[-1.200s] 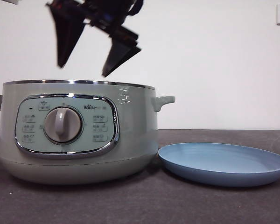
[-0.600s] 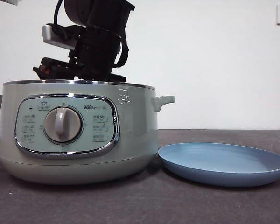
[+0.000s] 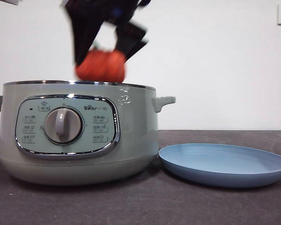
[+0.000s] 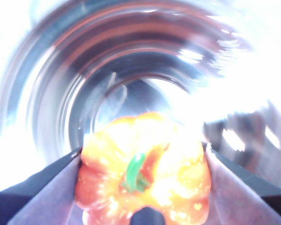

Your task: Take the pumpkin out from the steamer,put the pumpkin in the blue plate,close the lid

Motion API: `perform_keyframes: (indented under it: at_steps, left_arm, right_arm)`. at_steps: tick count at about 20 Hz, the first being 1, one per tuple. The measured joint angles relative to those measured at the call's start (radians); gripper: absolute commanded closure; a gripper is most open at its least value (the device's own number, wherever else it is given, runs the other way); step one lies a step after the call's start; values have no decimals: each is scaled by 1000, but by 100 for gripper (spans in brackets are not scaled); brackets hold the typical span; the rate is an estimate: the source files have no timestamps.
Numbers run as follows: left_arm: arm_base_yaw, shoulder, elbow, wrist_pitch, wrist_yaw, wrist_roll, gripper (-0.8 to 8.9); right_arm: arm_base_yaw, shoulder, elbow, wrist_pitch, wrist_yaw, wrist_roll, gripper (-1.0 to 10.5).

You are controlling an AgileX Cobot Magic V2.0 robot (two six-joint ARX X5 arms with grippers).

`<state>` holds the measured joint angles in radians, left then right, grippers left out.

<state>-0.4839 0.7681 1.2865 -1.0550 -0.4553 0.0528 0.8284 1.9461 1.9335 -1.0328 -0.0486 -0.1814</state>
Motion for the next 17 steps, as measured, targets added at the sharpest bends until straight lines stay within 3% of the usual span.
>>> perform_keyframes:
  at_steps: [3,6,11,17]
  left_arm:
    - [0,0,0,1,4,0,823]
    - [0,0,0,1,59,0,823]
    - [0,0,0,8,87,-1,822]
    - [0,0,0,57,103,-1,822]
  right_arm:
    - [-100,-118,0,-184,0,17,957]
    - [-225,-185,0,-323,24,126,958]
    - [-265,-264,-138,-322,309,267,957]
    - [-265,-422,-548,-18,297,302,957]
